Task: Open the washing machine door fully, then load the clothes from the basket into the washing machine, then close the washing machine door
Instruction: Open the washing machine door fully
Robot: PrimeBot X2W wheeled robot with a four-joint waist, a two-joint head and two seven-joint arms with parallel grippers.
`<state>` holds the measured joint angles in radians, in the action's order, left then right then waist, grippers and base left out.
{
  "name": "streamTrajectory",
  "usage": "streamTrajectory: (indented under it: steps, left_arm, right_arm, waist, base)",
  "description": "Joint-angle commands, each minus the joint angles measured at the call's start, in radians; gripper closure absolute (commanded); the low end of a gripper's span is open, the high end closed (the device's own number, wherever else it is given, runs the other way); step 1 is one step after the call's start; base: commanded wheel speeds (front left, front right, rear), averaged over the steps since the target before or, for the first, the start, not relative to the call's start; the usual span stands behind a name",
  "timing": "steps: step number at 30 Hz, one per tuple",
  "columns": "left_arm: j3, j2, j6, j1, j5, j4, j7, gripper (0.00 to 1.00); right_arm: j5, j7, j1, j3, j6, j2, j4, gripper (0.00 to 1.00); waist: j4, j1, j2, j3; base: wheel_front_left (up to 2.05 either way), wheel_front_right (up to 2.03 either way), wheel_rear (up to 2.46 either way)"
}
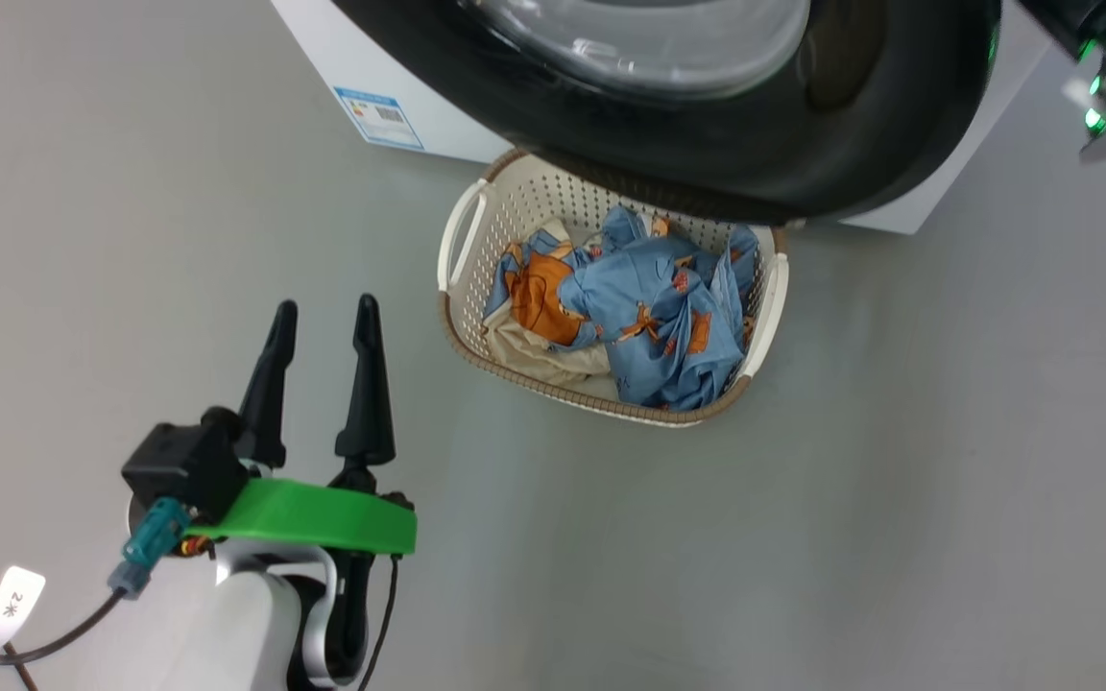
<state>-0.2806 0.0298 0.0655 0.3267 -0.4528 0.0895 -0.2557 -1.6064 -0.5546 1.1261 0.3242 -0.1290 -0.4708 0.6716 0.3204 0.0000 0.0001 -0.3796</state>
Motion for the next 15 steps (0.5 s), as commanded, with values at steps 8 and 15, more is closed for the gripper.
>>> streamTrajectory:
  steps: [8,15]
  left_arm:
    - [0.044,0.02,-0.015,-0.046,0.033,0.007,-0.006,0.0]
    - [0.064,0.02,-0.026,-0.088,0.051,0.035,-0.006,0.0]
  right_arm:
    - [-0.045,-0.024,-0.161,-0.002,-0.002,0.061,-0.085,1.0]
    - [-0.066,-0.055,-0.272,-0.011,-0.002,0.075,-0.143,1.0]
  waist:
    - [0.038,0.0,-0.0001,0.091]
    - [0.079,0.0,-0.0001,0.145]
  base:
    - [0.0,0.0,0.0]
    - [0.0,0.0,0.0]
